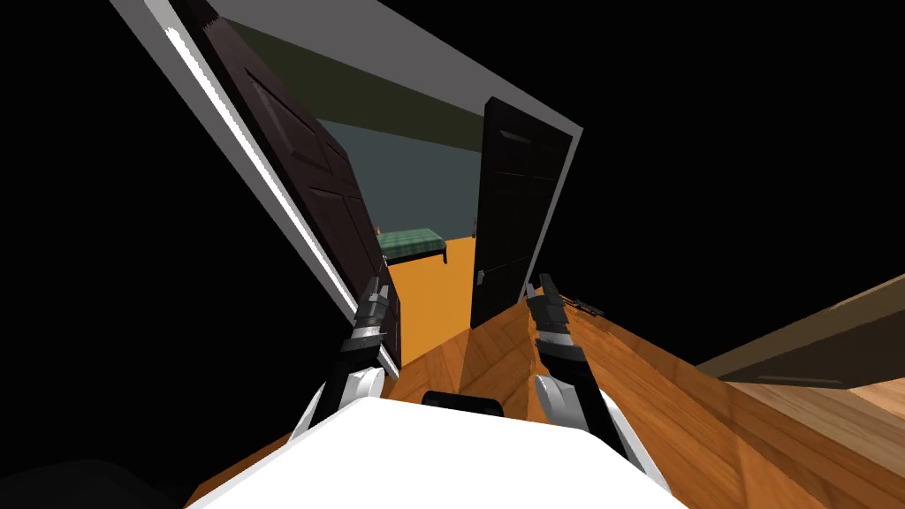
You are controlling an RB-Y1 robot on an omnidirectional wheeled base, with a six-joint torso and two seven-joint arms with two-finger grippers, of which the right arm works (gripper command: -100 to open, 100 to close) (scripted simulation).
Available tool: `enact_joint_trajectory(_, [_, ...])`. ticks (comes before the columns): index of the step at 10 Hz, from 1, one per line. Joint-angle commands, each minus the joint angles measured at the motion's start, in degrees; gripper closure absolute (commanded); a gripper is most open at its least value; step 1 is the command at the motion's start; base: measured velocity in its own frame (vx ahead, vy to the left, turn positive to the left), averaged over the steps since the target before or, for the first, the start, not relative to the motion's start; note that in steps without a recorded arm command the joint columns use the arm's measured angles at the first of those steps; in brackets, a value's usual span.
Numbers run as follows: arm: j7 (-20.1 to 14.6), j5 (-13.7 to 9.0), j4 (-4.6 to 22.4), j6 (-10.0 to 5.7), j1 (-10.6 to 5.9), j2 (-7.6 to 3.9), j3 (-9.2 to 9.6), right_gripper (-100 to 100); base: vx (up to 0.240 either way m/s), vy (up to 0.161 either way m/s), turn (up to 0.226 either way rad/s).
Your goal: Push the door open
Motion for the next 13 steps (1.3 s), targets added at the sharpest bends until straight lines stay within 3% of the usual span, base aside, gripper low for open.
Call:
enact_joint_trajectory(1, [-0.3,-0.3,2.3,-0.74,-0.46,-0.67,0.09,-100,0.095,-0.068,0.053])
enact_joint_trajectory(8, [-0.6,-0.5,13.7,-3.89,-3.28,-2.03,2.23,-100,0.089,-0.064,0.081])
enact_joint_trajectory(9, [-0.6,-0.5,14.2,-3.89,-3.28,-2.03,2.23,-100,0.054,-0.072,0.021])
enact_joint_trajectory(13, [-0.8,-0.6,21.8,-5.96,-5.12,-2.62,3.63,-100,0.076,-0.069,0.074])
